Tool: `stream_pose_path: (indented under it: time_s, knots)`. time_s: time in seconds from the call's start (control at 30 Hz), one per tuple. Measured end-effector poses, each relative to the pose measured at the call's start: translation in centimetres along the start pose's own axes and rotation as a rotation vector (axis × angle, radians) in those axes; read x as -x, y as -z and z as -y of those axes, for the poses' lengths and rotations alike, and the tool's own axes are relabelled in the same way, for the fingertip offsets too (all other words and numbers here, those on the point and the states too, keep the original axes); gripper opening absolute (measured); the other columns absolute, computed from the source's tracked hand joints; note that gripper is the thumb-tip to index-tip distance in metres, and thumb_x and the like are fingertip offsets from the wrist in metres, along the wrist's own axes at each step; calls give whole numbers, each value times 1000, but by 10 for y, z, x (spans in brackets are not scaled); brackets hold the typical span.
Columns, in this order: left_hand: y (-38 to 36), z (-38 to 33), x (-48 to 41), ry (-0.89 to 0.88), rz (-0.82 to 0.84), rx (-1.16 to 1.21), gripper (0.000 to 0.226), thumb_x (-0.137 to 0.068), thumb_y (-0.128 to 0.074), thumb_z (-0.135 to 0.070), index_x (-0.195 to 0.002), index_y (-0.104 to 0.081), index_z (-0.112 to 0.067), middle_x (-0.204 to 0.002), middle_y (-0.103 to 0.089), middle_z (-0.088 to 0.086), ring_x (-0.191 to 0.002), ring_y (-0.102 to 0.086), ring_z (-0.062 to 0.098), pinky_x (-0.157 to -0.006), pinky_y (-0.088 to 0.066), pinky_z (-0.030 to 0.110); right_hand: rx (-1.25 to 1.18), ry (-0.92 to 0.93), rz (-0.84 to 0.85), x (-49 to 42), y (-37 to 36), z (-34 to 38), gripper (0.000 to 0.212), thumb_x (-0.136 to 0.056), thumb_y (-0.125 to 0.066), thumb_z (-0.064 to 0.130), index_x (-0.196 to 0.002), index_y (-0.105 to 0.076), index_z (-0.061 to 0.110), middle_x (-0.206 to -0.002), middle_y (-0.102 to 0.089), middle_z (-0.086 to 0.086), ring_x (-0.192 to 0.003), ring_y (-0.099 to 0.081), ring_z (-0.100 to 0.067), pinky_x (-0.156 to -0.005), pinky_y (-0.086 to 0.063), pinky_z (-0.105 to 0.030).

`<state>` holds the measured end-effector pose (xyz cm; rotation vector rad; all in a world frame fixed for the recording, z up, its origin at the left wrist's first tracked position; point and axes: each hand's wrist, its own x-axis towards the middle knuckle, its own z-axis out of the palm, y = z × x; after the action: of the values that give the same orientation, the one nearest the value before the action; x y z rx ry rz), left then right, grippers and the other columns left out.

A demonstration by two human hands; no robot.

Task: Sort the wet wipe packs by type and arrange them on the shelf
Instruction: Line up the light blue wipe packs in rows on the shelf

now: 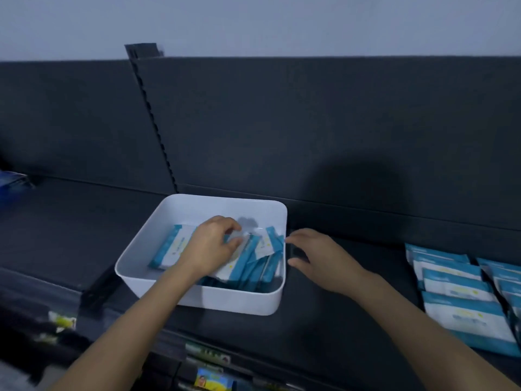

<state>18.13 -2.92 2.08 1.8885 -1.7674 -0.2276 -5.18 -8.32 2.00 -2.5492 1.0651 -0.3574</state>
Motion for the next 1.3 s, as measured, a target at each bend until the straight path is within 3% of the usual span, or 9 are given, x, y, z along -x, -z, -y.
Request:
stream_pose_path:
  time_s: [0.23, 0.37, 0.5, 0.63, 0.77, 0.9, 1.03, 1.17, 1.3]
  knots:
    - [26, 82, -10, 245, 185, 66, 29, -86, -69, -26, -110, -63, -12, -115, -64, 4, -96, -62, 18, -85, -48, 27, 0, -87, -96, -55, -36, 47, 34, -94, -54, 20, -127, -57, 13, -128, -54, -1, -113, -54, -17, -95, -43, -25]
    - [20, 84, -15, 334, 419, 202, 60, -85, -65, -47, -131, -47, -14, -117, -58, 3, -105, -59, 20, -96, -46, 33, 89, -207, -122, -64, -59, 52, 29, -91, -47, 4, -115, -60, 11, -120, -54, -3, -103, -56, -21, -82, -48, -29]
    - [9, 71, -25, 336, 647, 151, 88, -82, -61, -61, -148, -25, -15, -147, -41, 6, -129, -45, 22, -99, -38, 30, 137, -247, -139, -64, -62, 51, 35, -86, -46, -2, -118, -59, 6, -122, -54, -9, -102, -58, -28, -83, -50, -38]
    - [4, 65, -32, 411, 686, 142, 87, -74, -71, -60, -139, -34, -16, -139, -45, 2, -119, -47, 19, -85, -36, 26, 154, -248, -173, -63, -65, 51, 33, -86, -47, -1, -116, -60, 4, -118, -58, -13, -101, -60, -31, -83, -51, -42]
    - [1, 75, -35, 490, 741, 336, 71, -54, -84, -57, -107, -64, -13, -108, -69, -4, -95, -65, 12, -83, -52, 25, 72, -269, -267, -62, -65, 50, 34, -87, -46, -5, -112, -64, 8, -112, -62, -11, -96, -61, -26, -79, -51, -36]
    - [6, 73, -32, 506, 705, 460, 37, -73, -80, -29, -101, -64, -9, -84, -71, 2, -55, -65, 7, -41, -43, 14, 63, -266, -273, -64, -65, 51, 34, -88, -47, -4, -115, -64, 8, -112, -64, -10, -98, -60, -24, -80, -47, -29]
    - [17, 82, -31, 486, 608, 530, 37, -67, -75, -23, -100, -60, -12, -100, -71, 14, -84, -68, 27, -76, -56, 37, 63, -258, -280, -65, -68, 47, 34, -89, -48, -4, -118, -63, 5, -114, -65, -11, -100, -61, -26, -82, -49, -32]
    - [27, 97, -33, 536, 440, 658, 25, -65, -61, -3, -90, -65, -2, -79, -68, 15, -65, -65, 25, -58, -52, 27, 82, -229, -284, -65, -69, 45, 30, -90, -49, 0, -114, -65, 4, -109, -66, -12, -96, -62, -26, -80, -49, -31]
    - [34, 111, -33, 515, 337, 583, 18, -80, -54, 9, -87, -60, -6, -88, -64, 15, -75, -63, 27, -61, -54, 31, 110, -215, -257, -64, -69, 46, 28, -93, -47, 6, -112, -66, 7, -108, -67, -9, -95, -62, -25, -79, -50, -33]
